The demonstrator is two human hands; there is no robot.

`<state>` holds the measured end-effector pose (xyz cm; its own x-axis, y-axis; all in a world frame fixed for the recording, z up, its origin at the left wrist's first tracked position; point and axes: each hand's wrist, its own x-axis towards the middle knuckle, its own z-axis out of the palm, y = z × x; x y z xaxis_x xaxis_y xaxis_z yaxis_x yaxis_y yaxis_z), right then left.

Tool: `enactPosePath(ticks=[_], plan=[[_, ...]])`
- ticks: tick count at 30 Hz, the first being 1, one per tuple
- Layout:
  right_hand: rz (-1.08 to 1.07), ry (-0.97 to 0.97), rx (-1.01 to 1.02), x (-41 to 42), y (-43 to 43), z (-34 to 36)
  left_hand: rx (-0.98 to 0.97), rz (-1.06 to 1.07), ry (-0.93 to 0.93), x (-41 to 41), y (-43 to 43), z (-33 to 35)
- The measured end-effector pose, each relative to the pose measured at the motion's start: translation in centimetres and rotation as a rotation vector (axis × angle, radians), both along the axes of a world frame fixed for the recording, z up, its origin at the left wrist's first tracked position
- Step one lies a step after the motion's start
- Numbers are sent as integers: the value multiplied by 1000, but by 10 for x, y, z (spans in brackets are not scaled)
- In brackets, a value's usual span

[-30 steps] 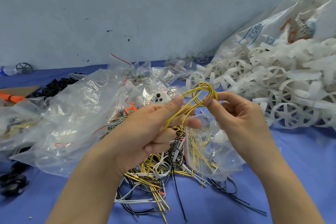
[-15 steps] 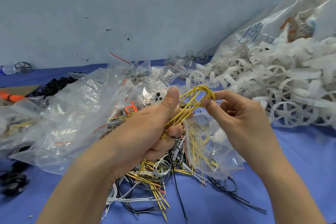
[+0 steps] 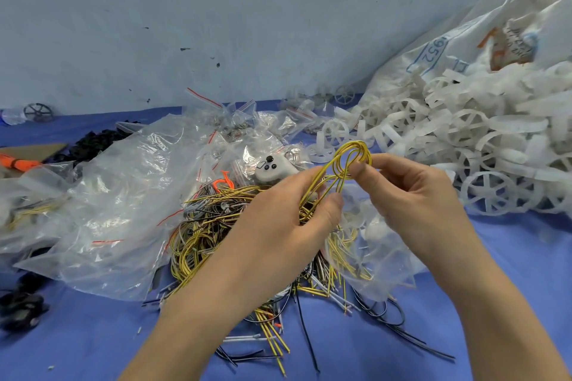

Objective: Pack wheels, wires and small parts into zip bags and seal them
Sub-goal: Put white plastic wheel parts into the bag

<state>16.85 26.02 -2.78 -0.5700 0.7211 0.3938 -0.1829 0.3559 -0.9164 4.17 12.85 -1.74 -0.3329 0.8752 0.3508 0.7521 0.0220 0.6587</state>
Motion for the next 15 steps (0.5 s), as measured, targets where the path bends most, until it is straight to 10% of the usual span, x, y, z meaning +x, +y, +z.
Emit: enactPosePath(ticks=[15], plan=[[-3,11,16,2,-5,3,90,-89,-324,8,1,8]])
